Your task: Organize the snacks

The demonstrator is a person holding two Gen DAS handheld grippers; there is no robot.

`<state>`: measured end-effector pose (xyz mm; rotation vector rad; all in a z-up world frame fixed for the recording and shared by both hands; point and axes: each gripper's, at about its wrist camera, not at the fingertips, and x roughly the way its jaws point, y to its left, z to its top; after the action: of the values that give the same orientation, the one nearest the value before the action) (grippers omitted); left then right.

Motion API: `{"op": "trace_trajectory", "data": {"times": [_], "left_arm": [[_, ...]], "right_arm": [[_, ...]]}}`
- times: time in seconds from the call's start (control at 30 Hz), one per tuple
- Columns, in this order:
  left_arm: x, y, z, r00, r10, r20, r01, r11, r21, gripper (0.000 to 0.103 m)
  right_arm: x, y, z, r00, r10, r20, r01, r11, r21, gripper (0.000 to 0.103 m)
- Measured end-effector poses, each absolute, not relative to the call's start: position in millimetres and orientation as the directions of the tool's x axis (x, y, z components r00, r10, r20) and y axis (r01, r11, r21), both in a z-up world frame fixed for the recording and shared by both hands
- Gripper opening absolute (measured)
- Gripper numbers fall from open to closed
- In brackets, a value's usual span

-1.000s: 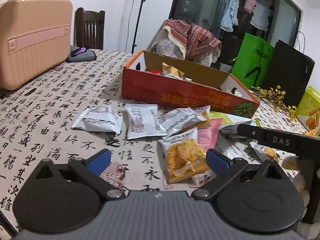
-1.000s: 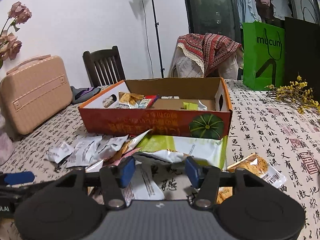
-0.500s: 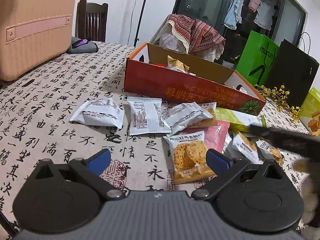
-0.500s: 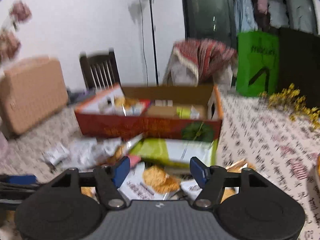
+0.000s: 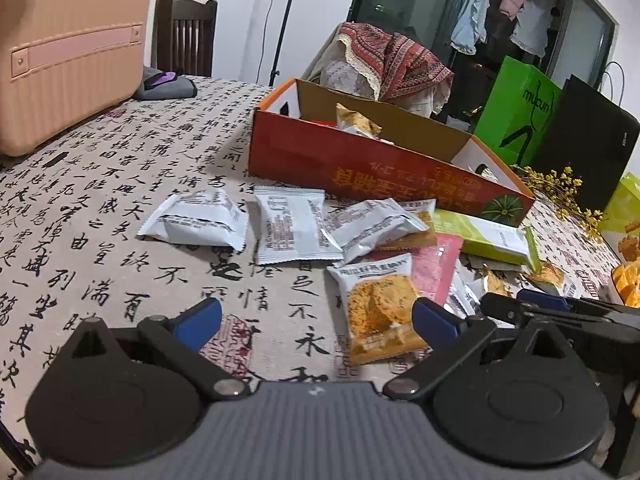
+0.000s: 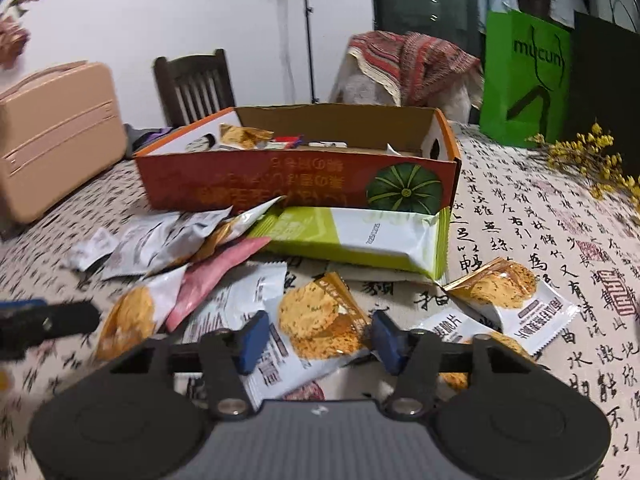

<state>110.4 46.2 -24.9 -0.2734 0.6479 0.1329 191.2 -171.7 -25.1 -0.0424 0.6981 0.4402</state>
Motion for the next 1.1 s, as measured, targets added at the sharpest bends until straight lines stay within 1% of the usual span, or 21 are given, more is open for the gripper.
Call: {"op": "trace_trajectory", "data": {"times": [0.03,0.1,0.13,0.23,0.27,0.3,0.37,0.4,0.47,0.53,0.57,0.6,0.63,0.67,0.7,0.73,0.77,0.83,0.87,0.9,1.1], "left_arm": [[110.8,44.1,-24.9,0.789,0.038,-0.614,-0.205,0.957,-0.205,0.103],[112.2,41.1,-25.1,0.783,0.041,-0.621,-0.208,0.958,-0.199,0.103],[112.3,39.9,-24.8,0.782,0.041,-0.622,-0.208,0.958,-0.198,0.103],[109.6,36.3,-22.5,0.785,0.046,-0.618,-0.205,0.96,-0.189,0.103],[108.6,36.1,-21.6,0.785,0.05,-0.617,-0.207,0.96,-0.186,0.103],[107.5,36.2,-20.7,0.786,0.054,-0.616,-0.211,0.96,-0.185,0.103],[105.9,36.7,-18.8,0.787,0.062,-0.613,-0.217,0.959,-0.183,0.103],[104.9,36.9,-17.8,0.789,0.063,-0.612,-0.218,0.959,-0.182,0.103],[102.6,37.6,-15.6,0.792,0.068,-0.606,-0.22,0.959,-0.18,0.103],[101.9,39.0,-14.4,0.793,0.07,-0.605,-0.222,0.958,-0.181,0.103],[101.8,39.1,-14.3,0.792,0.07,-0.606,-0.222,0.958,-0.179,0.103],[101.4,39.1,-14.1,0.793,0.071,-0.605,-0.222,0.959,-0.178,0.103],[100.8,39.3,-13.8,0.793,0.071,-0.604,-0.222,0.959,-0.178,0.103],[100.3,39.6,-13.7,0.794,0.071,-0.603,-0.222,0.958,-0.179,0.103],[99.7,40.4,-13.5,0.795,0.072,-0.602,-0.224,0.958,-0.181,0.103],[99.2,41.3,-13.3,0.796,0.072,-0.601,-0.226,0.956,-0.185,0.103],[99.0,42.3,-13.2,0.796,0.072,-0.601,-0.228,0.955,-0.188,0.103],[98.9,41.6,-14.2,0.792,0.072,-0.606,-0.23,0.955,-0.187,0.103],[99.0,40.8,-14.8,0.791,0.071,-0.608,-0.228,0.956,-0.185,0.103],[99.2,39.8,-15.2,0.789,0.071,-0.61,-0.227,0.957,-0.182,0.103],[105.4,29.6,-17.4,0.779,0.057,-0.624,-0.212,0.961,-0.176,0.103]], "right_arm": [[188.2,-174.9,-24.0,0.678,0.389,-0.624,-0.419,0.902,0.107,0.031],[184.1,-178.4,-21.2,0.677,0.403,-0.616,-0.434,0.895,0.108,0.014],[181.9,-182.6,-19.5,0.685,0.404,-0.607,-0.43,0.896,0.111,0.012],[183.1,-192.9,-13.7,0.69,0.444,-0.572,-0.439,0.885,0.158,0.018],[183.1,-192.9,-13.7,0.69,0.444,-0.572,-0.439,0.885,0.158,0.032],[184.3,-193.2,-10.9,0.687,0.456,-0.566,-0.451,0.878,0.159,0.054],[185.6,-188.7,-6.8,0.69,0.469,-0.552,-0.479,0.867,0.138,0.074],[188.3,-184.3,-7.1,0.682,0.476,-0.555,-0.497,0.859,0.125,0.079],[200.9,-168.4,-13.6,0.643,0.466,-0.608,-0.526,0.845,0.09,0.079],[205.8,-163.2,-18.4,0.628,0.461,-0.628,-0.534,0.841,0.084,0.08],[213.6,-158.2,-28.9,0.595,0.474,-0.649,-0.548,0.83,0.103,0.092],[213.6,-158.2,-28.9,0.595,0.474,-0.649,-0.548,0.83,0.103,0.096],[213.8,-157.8,-32.0,0.595,0.474,-0.649,-0.55,0.829,0.101,0.096],[212.0,-157.9,-31.9,0.595,0.476,-0.647,-0.554,0.827,0.1,0.087],[209.8,-159.0,-30.8,0.592,0.488,-0.642,-0.562,0.821,0.106,0.069],[205.3,-162.7,-27.5,0.592,0.503,-0.629,-0.566,0.816,0.12,0.061],[205.3,-162.7,-27.5,0.592,0.503,-0.629,-0.566,0.816,0.12,0.057],[203.4,-168.9,-26.7,0.593,0.512,-0.622,-0.556,0.819,0.144,0.039],[201.9,-172.3,-25.3,0.599,0.514,-0.614,-0.548,0.822,0.152,0.015],[200.8,-176.0,-23.7,0.607,0.508,-0.611,-0.535,0.83,0.158,0.013],[190.8,-203.0,-13.3,0.668,0.508,-0.544,-0.474,0.854,0.216,0.012]]}}
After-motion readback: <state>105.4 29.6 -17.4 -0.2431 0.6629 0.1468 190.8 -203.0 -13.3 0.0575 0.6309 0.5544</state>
